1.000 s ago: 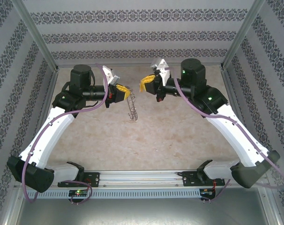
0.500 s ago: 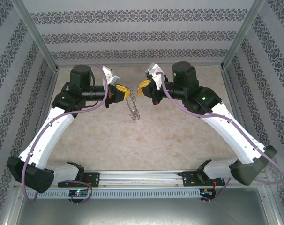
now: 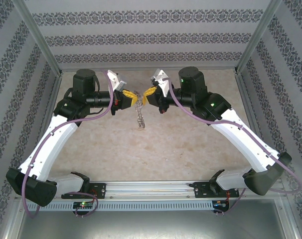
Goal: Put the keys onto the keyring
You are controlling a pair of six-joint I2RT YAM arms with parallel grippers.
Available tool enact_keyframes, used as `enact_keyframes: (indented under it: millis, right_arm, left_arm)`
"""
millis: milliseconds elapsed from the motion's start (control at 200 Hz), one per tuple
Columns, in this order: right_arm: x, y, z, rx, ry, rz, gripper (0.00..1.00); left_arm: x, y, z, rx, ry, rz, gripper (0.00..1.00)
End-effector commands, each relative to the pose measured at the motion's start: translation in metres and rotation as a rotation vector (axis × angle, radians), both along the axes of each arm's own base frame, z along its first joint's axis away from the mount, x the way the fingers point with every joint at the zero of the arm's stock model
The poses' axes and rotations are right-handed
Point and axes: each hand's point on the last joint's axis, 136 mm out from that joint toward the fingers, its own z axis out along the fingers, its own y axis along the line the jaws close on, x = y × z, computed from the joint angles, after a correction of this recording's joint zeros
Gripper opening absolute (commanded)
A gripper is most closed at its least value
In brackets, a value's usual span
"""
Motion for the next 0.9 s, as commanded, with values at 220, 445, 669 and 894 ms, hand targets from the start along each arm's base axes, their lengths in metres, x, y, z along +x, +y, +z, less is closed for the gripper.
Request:
enact_keyframes:
  millis: [220, 445, 669, 894]
  right_arm:
    - [-0.011, 0.014, 0.006, 0.075, 0.044, 0.067, 0.00]
    - [-0.008, 0.019, 0.006, 0.097, 0.053, 0.072, 0.00]
    - [0.000, 0.017, -0.001, 0.083, 0.073, 0.024, 0.00]
    - [0.009, 0.015, -0.007, 0.072, 0.097, -0.030, 0.00]
  left_arm:
    - [-0.010, -0.003, 0.018, -0.033, -0.053, -0.035, 0.00]
    - [-0.009, -0.004, 0.017, -0.034, -0.051, -0.038, 0.00]
    - [-0.008, -0.006, 0.018, -0.042, -0.056, -0.046, 0.00]
    - [-0.008, -0.006, 0.019, -0.045, -0.059, -0.046, 0.00]
